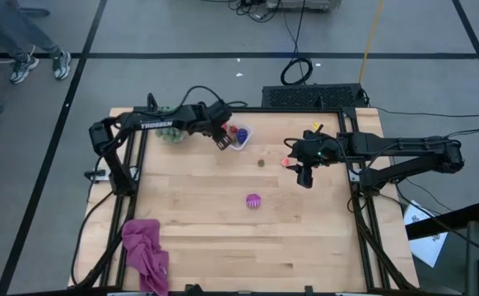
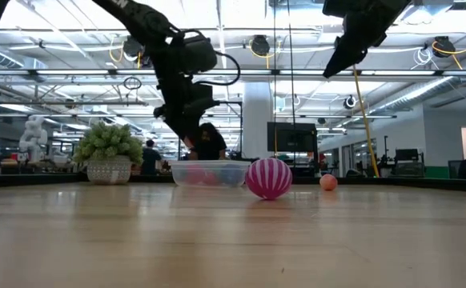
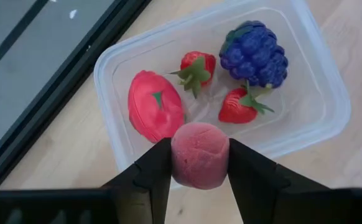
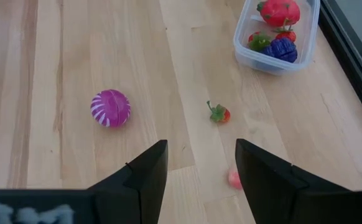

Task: Pick and placing Produce into tupperware
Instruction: Put the left pink peach into the transparent bin, then put the red strawberry into the transparent bin

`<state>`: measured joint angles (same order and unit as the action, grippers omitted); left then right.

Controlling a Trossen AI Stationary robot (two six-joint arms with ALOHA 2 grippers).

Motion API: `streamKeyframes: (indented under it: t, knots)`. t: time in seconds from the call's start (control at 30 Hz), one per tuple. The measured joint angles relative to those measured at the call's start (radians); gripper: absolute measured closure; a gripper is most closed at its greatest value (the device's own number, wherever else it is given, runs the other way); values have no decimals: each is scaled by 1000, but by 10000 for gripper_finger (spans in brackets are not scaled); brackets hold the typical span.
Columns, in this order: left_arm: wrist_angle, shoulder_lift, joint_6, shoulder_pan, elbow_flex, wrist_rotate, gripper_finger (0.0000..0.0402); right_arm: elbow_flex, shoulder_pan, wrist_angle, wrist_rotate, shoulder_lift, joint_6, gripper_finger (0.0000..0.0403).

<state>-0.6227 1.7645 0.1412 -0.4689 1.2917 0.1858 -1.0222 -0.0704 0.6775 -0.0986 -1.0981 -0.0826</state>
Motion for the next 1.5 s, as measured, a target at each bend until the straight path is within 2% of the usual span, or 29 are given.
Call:
streamKeyframes:
  t: [0.2, 0.4, 0.57, 1.03, 1.5]
  knots:
    - [70, 1, -33, -3, -17, -6, 258, 0, 0, -15, 0, 0, 0, 222]
    - [128, 81, -42, -5, -14, -37, 258, 0, 0, -15, 0, 0, -10, 222]
    - [122, 136, -42, -4, -6, -36, 258, 0, 0, -9, 0, 0, -10, 222]
    - [114, 143, -34, -7, -4, -37, 255, 0, 0, -13, 0, 0, -7, 222]
    - [140, 118, -60, -8, -4, 10, 156, 0, 0, -13, 0, 0, -7, 222]
